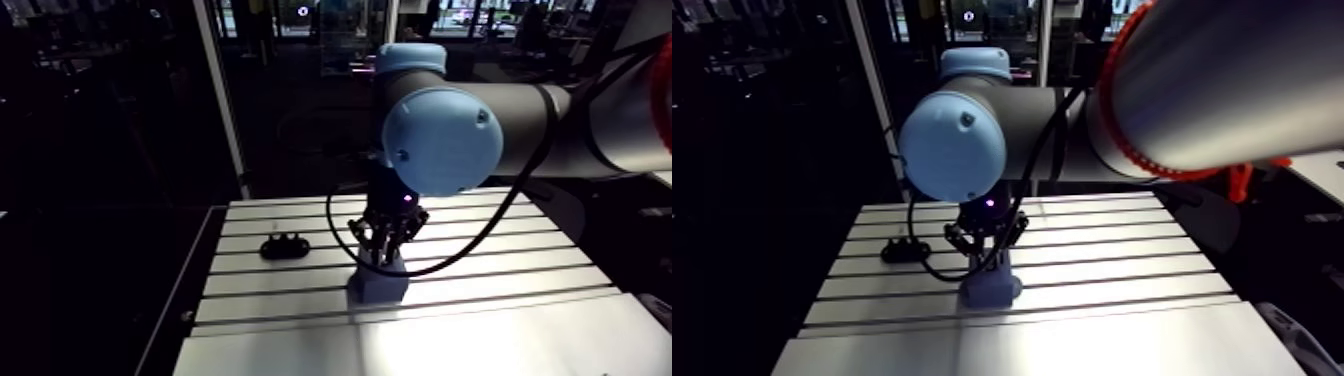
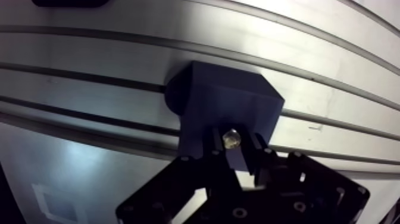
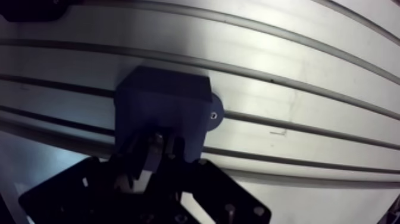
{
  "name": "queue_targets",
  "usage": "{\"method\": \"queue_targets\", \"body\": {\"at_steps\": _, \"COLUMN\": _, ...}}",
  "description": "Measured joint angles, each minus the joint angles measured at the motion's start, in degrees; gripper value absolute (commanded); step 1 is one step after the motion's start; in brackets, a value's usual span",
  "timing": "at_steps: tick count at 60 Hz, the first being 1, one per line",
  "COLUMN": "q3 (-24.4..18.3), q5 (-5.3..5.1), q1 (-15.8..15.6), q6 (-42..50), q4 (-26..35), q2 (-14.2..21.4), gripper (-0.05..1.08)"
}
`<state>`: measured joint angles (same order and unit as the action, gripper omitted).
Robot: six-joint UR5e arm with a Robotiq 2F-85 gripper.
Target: Pick up the M10 bolt and insert it into the hex recess until seated.
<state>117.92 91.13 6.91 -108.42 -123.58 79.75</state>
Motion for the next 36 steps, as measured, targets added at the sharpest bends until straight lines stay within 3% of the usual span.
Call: {"method": "queue_targets", "body": {"at_steps": 36, "q3": -0.1, "q5": -0.03, "q1": 0.0, "q6": 0.0, "q4": 0.0, "q2": -0.1, "gripper": 0.72}}
